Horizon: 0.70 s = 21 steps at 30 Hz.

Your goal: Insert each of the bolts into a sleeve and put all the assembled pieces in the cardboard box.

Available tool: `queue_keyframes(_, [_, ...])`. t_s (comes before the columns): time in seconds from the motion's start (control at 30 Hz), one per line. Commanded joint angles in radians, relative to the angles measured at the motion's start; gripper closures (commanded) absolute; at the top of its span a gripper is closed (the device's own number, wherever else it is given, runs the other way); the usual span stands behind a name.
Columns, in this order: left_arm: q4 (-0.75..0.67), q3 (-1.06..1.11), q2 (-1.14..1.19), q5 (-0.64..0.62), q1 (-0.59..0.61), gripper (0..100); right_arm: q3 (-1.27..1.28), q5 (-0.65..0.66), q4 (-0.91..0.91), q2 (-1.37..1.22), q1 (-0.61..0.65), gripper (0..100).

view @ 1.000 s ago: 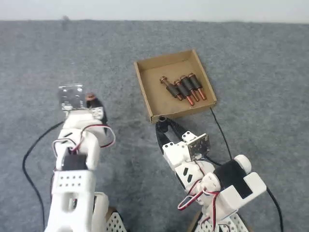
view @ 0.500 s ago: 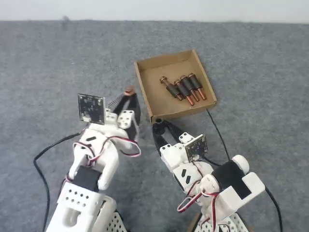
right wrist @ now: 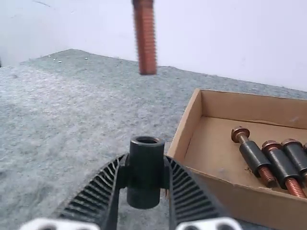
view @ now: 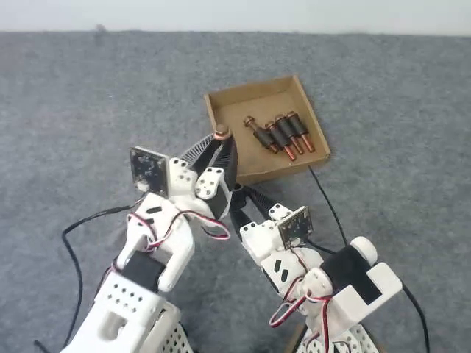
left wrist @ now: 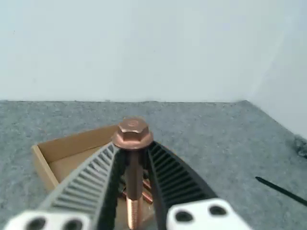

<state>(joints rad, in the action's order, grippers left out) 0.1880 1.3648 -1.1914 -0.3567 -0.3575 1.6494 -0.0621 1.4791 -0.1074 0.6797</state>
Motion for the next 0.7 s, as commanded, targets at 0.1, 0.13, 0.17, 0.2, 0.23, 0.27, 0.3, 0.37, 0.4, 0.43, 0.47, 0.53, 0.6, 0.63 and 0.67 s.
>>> queue_keyframes(0.1, [-0.186, -0.018, 0.21, 0.011, -0.008, 99, 0.029, -0.011, 0.01, 0.05, 0.004, 99.1])
queue_keyframes(0.13, [-0.192, -0.018, 0.229, 0.011, -0.008, 99, 0.029, -0.011, 0.012, 0.051, 0.002, 99.1])
queue_keyframes(0.17, [-0.193, -0.018, 0.238, 0.011, -0.008, 99, 0.029, -0.011, 0.012, 0.051, 0.002, 99.1])
queue_keyframes(0.2, [-0.192, -0.018, 0.241, 0.011, -0.008, 99, 0.029, -0.009, 0.024, 0.051, 0.001, 99.1])
queue_keyframes(0.23, [-0.189, -0.013, 0.241, 0.011, -0.008, 99, 0.029, -0.009, 0.042, 0.048, -0.001, 99.1])
queue_keyframes(0.27, [-0.189, -0.012, 0.241, 0.011, -0.008, 99, 0.029, -0.009, 0.058, 0.045, -0.007, 99.1])
queue_keyframes(0.3, [-0.187, -0.01, 0.241, 0.011, -0.008, 99, 0.029, -0.009, 0.071, 0.044, -0.016, 99.1])
queue_keyframes(0.37, [-0.166, -0.008, 0.241, 0.009, -0.008, 99, 0.029, -0.009, 0.071, 0.044, -0.035, 99.1])
queue_keyframes(0.4, [-0.143, -0.015, 0.241, 0.008, -0.009, 99, 0.029, -0.009, 0.07, 0.042, -0.041, 99.1])
queue_keyframes(0.43, [-0.129, -0.018, 0.241, 0.008, -0.02, 99, 0.029, -0.009, 0.067, 0.042, -0.045, 99.1])
queue_keyframes(0.47, [-0.123, -0.018, 0.241, 0.008, -0.028, 99, 0.029, -0.009, 0.062, 0.042, -0.045, 99.1])
queue_keyframes(0.53, [-0.123, -0.018, 0.241, 0.008, -0.034, 99, 0.029, -0.009, 0.053, 0.042, -0.045, 99.1])
queue_keyframes(0.6, [-0.121, -0.018, 0.241, 0.008, -0.034, 99, 0.029, -0.009, 0.053, 0.042, -0.045, 99.1])
queue_keyframes(0.63, [-0.12, -0.018, 0.241, 0.008, -0.034, 99, 0.029, -0.009, 0.051, 0.042, -0.045, 99.1])
queue_keyframes(0.67, [-0.12, -0.018, 0.241, 0.008, -0.034, 99, 0.029, -0.009, 0.051, 0.042, -0.045, 99.1])
